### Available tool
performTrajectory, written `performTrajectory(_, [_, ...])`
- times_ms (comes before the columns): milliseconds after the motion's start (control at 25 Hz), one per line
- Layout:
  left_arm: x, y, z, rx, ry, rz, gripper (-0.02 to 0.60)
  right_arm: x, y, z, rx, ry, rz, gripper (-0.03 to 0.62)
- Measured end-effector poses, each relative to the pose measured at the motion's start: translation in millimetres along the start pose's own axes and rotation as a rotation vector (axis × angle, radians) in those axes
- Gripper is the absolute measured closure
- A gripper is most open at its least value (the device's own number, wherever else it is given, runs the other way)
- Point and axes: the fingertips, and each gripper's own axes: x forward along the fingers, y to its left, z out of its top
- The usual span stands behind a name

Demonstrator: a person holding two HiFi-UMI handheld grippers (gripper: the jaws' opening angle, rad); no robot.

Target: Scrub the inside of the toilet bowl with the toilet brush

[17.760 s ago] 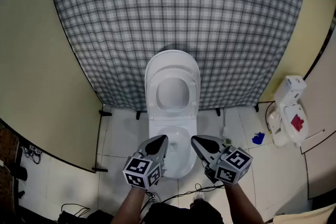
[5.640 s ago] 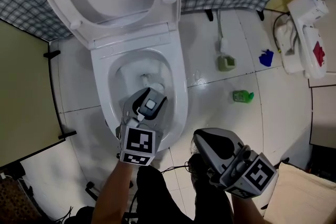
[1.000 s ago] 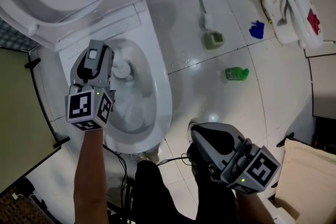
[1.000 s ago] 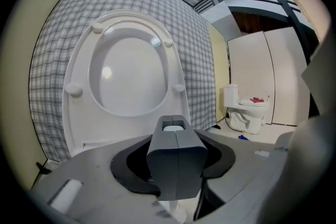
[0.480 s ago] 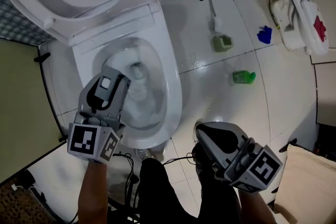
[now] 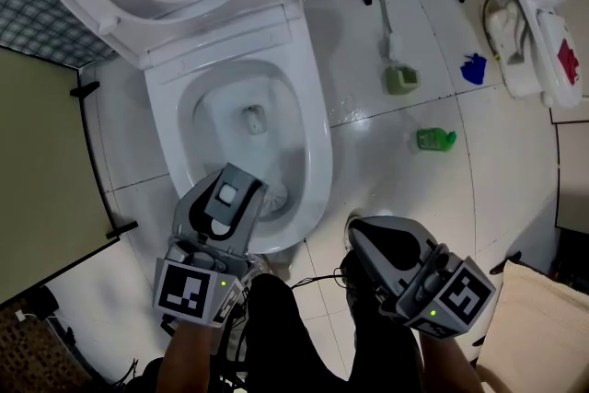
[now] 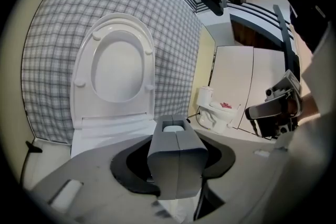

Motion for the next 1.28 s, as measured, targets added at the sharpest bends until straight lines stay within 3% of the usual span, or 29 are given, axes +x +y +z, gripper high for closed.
performTrajectory(440, [44.1, 35.5, -20.1, 0.070, -0.093, 0.095, 0.390, -0.8, -13.0, -3.6, 0.002, 0.001, -0.028, 0.594])
performTrajectory(800, [93.8, 61.4, -39.5, 0.119, -0.044, 0.093, 0.387, 4.6, -12.4, -5.9, 0.012, 0.009, -0.019, 0.594])
performTrajectory(1000, [75.2, 43.8, -28.8, 0.153, -0.047, 0.020, 0.388, 6.7, -7.5, 0.2, 0.003, 0.002, -0.008, 0.594])
performTrajectory(1280, [7.5, 6.3, -6.8, 0.116, -0.080, -0.040, 0.390, 10.8, 9.7, 12.1, -0.027, -0.001, 0.034, 0.594])
